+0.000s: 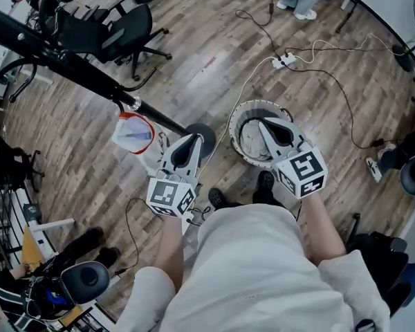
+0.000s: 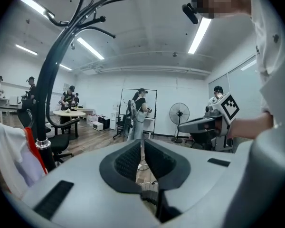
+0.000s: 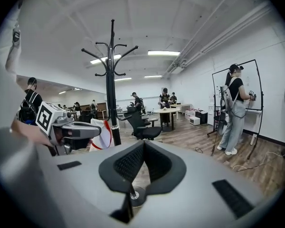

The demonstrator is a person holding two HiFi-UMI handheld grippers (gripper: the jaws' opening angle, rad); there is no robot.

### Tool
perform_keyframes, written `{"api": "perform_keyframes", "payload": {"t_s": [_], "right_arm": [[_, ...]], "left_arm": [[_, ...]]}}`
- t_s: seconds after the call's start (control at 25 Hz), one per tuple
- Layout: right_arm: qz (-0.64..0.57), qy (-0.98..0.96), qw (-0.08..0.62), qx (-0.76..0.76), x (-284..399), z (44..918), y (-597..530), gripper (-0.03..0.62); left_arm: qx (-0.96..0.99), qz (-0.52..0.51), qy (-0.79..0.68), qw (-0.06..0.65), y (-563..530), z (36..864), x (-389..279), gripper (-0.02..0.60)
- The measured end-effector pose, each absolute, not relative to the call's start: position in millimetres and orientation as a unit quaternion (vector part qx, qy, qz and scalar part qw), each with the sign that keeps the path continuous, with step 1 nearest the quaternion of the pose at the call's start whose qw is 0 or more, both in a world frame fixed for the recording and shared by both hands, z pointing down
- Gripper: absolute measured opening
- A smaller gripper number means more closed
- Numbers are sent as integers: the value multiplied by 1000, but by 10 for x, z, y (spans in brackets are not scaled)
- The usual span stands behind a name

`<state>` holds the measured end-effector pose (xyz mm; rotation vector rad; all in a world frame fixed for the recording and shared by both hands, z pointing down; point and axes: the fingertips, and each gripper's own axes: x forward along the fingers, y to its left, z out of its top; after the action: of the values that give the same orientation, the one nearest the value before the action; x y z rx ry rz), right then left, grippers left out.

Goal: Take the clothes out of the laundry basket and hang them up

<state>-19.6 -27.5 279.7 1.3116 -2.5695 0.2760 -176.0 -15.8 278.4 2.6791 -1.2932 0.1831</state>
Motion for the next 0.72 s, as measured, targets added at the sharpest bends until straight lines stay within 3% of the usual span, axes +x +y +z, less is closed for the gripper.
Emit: {"api": "perform_keyframes", "payload": {"t_s": [0.72], "right_arm": [[149,-866,165,448,1279,3570,-151,6]], "left_arm": [[911,110,-376,128,-150,3333,-19,38]]}}
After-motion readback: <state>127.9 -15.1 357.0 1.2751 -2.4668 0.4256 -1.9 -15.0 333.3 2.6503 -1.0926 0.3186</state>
